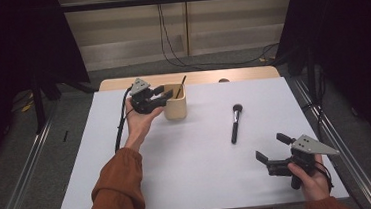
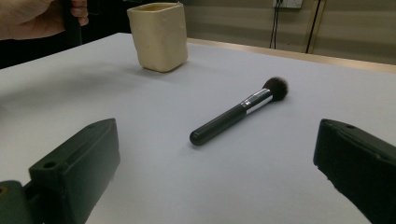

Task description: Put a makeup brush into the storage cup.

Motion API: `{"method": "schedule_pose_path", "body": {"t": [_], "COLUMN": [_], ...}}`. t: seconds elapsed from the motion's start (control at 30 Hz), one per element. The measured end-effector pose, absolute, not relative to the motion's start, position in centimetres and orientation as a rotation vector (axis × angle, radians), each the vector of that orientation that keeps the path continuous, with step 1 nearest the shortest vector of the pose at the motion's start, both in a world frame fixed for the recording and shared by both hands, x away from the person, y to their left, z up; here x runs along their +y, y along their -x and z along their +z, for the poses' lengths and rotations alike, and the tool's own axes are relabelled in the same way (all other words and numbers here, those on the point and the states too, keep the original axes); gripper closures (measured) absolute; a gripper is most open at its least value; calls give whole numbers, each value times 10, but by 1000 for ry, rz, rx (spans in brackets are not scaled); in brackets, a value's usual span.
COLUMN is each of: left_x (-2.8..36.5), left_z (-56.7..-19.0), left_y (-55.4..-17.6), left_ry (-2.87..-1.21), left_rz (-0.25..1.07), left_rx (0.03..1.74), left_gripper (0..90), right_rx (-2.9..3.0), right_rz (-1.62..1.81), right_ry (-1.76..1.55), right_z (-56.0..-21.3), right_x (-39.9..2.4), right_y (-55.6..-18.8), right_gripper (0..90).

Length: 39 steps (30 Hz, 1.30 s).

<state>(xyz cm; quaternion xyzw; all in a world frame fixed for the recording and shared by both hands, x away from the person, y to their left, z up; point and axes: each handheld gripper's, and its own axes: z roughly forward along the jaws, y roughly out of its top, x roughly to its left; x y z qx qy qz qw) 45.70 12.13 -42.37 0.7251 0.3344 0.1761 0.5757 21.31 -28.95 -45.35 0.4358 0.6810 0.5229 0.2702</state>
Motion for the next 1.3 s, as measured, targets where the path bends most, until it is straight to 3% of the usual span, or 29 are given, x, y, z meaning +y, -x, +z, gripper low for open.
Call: {"method": "schedule_pose_path", "body": {"t": [0.13,0.77,1.3], "left_x": [126,149,165], "left_z": [-420,-409,-404], "left_y": [-451,-426,-404], "left_ry": [-1698,-1684,-1682], "left_rz": [411,406,413], "left_rx": [808,852,852], "left_gripper": [367,83,33], "right_rx": [1835,1835,1835], "right_rz": [1409,1406,1403], "right_ry": [-1173,-1165,-1166], "right_z": [-453,-453,-453], "right_x": [-289,-289,-289], "right_y": [-213,-214,-214], "right_gripper": [3,3,3]}}
